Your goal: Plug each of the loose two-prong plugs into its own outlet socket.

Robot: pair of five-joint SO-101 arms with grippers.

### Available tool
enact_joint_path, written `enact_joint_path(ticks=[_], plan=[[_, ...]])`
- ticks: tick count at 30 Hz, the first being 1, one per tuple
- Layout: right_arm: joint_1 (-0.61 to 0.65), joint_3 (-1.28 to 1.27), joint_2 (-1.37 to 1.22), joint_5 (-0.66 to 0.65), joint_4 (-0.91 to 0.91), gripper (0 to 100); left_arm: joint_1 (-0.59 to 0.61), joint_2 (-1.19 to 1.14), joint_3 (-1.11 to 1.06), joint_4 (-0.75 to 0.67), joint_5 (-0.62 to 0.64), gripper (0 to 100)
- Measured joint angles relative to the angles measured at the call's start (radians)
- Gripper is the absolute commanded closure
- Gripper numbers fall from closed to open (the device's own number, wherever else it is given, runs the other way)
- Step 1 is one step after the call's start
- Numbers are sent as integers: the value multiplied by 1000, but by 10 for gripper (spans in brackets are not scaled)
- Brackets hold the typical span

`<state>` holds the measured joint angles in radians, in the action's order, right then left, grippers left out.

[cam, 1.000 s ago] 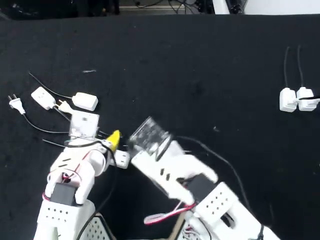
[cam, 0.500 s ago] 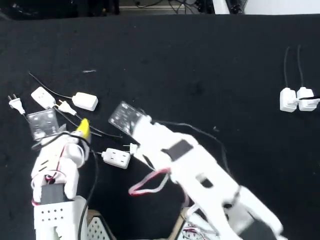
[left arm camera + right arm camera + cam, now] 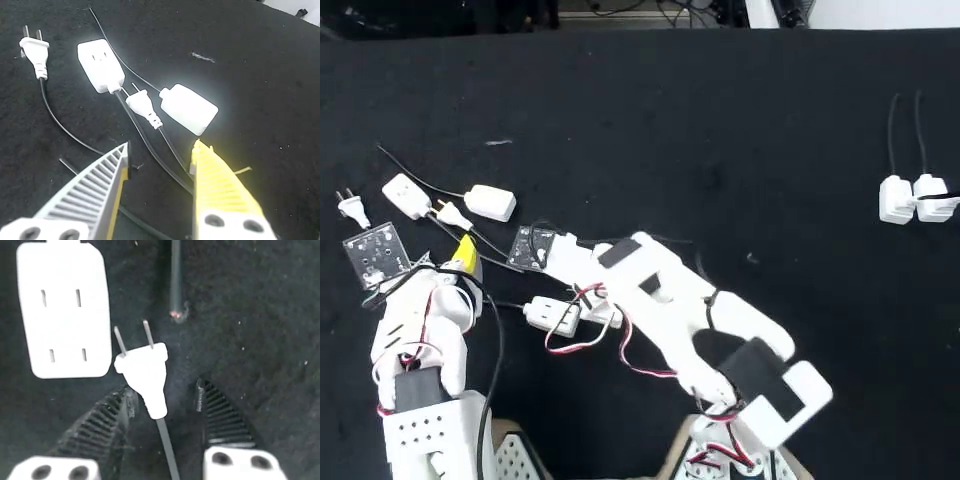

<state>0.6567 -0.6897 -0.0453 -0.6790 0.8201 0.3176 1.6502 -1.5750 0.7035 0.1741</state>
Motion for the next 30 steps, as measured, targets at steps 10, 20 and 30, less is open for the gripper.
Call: enact_joint_path(ticks=[10,20,30], plan=[[0,20,-3,-83,-8,988,6,0,0,0,0,795],[2,-163,400,78,-3,988,6,0,0,0,0,795],[29,-313,551,374,-287,988,-152,0,0,0,0,795]])
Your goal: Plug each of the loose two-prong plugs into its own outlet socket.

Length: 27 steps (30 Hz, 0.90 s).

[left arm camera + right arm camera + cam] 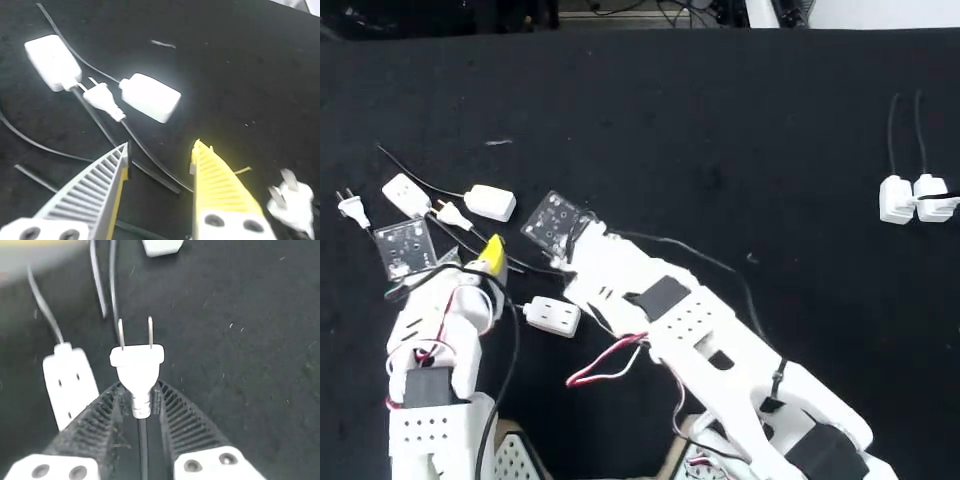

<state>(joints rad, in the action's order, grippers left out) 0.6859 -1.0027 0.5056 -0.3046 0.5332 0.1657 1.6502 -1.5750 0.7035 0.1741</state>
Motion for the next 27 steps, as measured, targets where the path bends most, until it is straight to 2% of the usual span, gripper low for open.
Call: enact_joint_path(ticks=[5,11,20,23,27], plan=[[21,-41,0,94,-78,988,-48,0,0,0,0,795],[92,-72,0,72,-89,988,-61,0,77,32,0,795],[95,-72,0,72,-89,988,-63,0,95,66,0,795],[94,-72,0,72,-89,988,-72,0,95,66,-43,795],[114,-72,0,72,-89,988,-141,0,95,66,-120,795]])
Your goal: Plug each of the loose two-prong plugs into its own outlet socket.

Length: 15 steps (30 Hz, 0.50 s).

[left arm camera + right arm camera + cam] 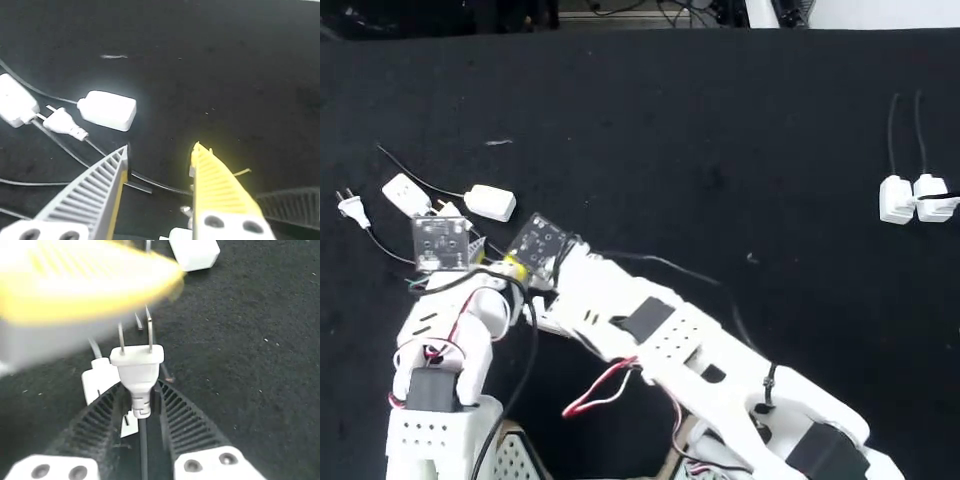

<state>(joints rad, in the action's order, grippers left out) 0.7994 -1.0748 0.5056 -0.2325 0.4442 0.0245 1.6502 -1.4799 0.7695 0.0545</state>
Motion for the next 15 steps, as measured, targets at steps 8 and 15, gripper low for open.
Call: enact_joint_path(ticks=[8,15], plan=[[34,0,32,0,2,988,-18,0,-28,0,-18,795],[41,-35,218,12,83,988,-21,9,-44,-26,-15,795]])
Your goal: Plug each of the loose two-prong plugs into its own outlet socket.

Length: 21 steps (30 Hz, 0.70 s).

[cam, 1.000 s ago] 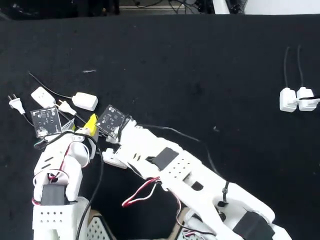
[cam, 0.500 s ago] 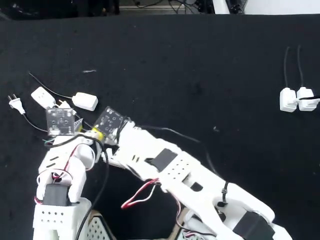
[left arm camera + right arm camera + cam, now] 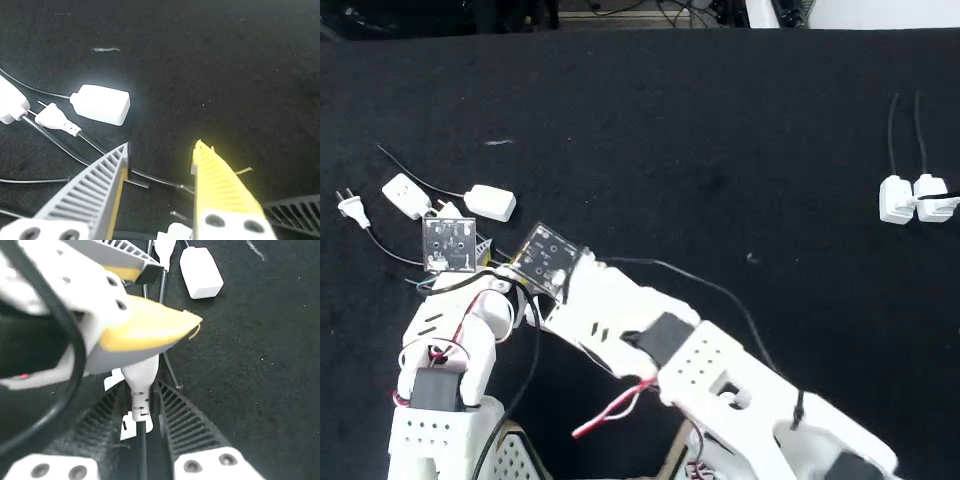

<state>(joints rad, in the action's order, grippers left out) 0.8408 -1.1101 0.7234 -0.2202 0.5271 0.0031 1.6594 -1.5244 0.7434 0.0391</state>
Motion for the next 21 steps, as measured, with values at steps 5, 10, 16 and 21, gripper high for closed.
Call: enact_joint_path(ticks=[5,10,16,21], plan=[[0,-38,46,11,0,988,0,-3,-2,0,0,795],[0,-41,48,11,-6,988,0,-6,-2,0,0,795],[0,-41,48,48,-6,988,0,0,-14,-2,0,795],[3,-41,48,54,-6,988,2,-2,-21,-3,0,795]])
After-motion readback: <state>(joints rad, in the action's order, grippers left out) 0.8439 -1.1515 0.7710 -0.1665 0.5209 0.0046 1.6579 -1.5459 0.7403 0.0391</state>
